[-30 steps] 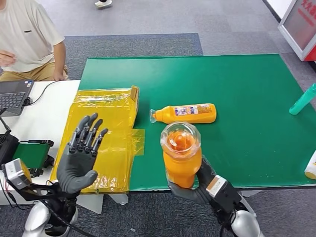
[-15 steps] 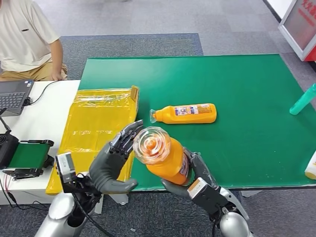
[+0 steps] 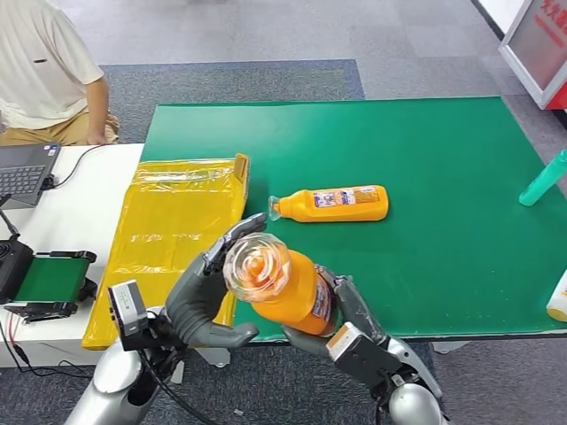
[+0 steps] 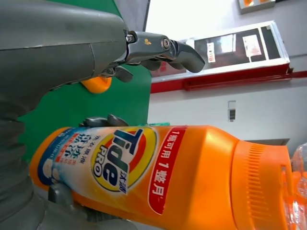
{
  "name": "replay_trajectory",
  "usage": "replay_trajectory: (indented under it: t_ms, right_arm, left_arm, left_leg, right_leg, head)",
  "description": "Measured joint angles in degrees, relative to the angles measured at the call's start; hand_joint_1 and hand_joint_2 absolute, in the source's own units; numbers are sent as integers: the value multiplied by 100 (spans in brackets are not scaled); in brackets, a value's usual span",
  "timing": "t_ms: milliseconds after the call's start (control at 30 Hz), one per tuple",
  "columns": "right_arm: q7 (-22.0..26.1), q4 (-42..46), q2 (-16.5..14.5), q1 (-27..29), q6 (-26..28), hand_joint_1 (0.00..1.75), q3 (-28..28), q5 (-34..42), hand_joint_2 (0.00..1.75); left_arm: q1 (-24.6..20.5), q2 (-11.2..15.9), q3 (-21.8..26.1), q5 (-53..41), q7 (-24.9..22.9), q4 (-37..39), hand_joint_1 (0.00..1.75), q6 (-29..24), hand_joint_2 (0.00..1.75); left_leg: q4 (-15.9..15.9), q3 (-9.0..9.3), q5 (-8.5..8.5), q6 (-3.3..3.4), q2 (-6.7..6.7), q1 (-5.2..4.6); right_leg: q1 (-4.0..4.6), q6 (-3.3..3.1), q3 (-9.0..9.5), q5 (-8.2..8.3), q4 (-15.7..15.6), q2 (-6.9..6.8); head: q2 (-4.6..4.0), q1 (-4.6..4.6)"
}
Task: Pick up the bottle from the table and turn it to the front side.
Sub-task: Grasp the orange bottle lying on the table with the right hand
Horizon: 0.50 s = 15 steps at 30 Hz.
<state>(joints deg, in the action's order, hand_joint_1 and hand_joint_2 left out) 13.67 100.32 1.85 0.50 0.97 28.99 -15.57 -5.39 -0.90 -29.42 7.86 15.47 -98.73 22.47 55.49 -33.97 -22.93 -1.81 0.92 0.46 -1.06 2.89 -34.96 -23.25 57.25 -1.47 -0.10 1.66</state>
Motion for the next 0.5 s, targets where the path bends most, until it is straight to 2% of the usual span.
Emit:
replay_trajectory:
  t_ms: [500]
  right_arm:
    - [45,16,1,10,407,175,104,-575,175]
  left_arm:
    - [-31,-17,-380,896,-226,49,0,498,175]
  left_leg:
    - [0,0,0,0,0,0]
  right_leg:
    - [0,0,0,0,0,0]
  head:
    - [1,-1]
